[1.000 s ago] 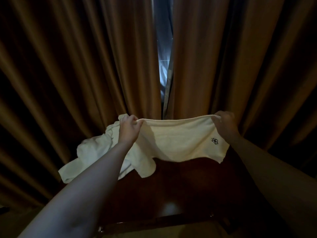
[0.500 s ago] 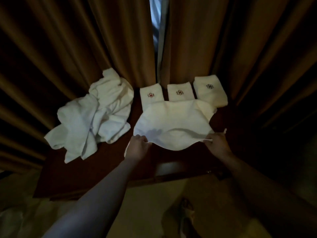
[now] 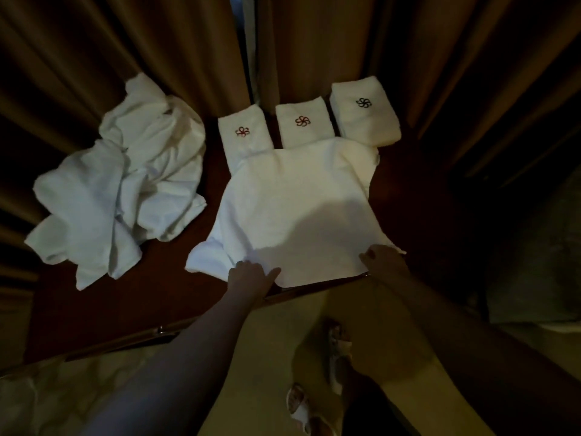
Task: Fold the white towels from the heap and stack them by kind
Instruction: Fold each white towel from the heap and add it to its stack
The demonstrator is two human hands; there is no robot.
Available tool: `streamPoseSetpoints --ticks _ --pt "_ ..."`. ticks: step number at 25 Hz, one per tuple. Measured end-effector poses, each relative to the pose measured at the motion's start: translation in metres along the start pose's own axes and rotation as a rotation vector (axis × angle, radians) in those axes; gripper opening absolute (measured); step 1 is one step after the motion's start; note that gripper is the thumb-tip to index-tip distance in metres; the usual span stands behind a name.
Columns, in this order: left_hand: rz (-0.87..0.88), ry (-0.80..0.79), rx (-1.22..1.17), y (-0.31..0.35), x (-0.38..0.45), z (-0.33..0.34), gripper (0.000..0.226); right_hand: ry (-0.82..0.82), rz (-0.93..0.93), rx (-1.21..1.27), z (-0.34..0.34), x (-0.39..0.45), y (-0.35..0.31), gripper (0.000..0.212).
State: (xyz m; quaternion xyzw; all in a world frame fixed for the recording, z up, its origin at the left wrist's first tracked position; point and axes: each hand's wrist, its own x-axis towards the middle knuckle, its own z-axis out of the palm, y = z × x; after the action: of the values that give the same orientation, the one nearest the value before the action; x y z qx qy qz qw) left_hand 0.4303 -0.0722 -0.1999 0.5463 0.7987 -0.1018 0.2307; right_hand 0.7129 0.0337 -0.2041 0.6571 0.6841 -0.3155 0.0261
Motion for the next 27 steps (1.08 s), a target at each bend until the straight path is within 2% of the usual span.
streamPoseSetpoints --ticks 3,6,9,13,18,21,24,26,27 --pt "0.091 0.122 0.057 0.029 0.011 -0.008 0.053 0.179 0.039 0.052 -0.018 0.013 0.004 0.029" --pt "0.181 0.234 0.029 0.059 0.030 -0.006 0.037 0.216 0.072 0.059 -0.035 0.041 0.015 0.032" --pt "0.276 0.185 -0.067 0.097 0.052 0.001 0.033 0.144 0.152 -0.001 -0.039 0.070 0.033 0.034" --pt "0.353 0.035 -0.113 0.160 0.088 0.009 0.049 -0.009 0.196 0.106 -0.035 0.104 0.051 0.040" --pt "0.228 0.072 -0.042 0.203 0.116 0.005 0.057 -0.152 0.077 0.149 -0.048 0.127 0.065 0.054" --pt "0.218 0.064 -0.009 0.208 0.117 0.006 0.060 -0.261 -0.014 0.225 -0.052 0.122 0.084 0.036" --pt "0.238 0.063 -0.017 0.204 0.117 0.004 0.058 -0.290 -0.062 0.124 -0.051 0.119 0.086 0.020" --pt "0.269 0.042 -0.037 0.200 0.117 0.000 0.055 -0.269 -0.035 0.088 -0.051 0.120 0.084 0.020" --pt "0.282 0.030 -0.045 0.198 0.118 -0.002 0.054 -0.254 0.009 0.080 -0.053 0.121 0.087 0.028"
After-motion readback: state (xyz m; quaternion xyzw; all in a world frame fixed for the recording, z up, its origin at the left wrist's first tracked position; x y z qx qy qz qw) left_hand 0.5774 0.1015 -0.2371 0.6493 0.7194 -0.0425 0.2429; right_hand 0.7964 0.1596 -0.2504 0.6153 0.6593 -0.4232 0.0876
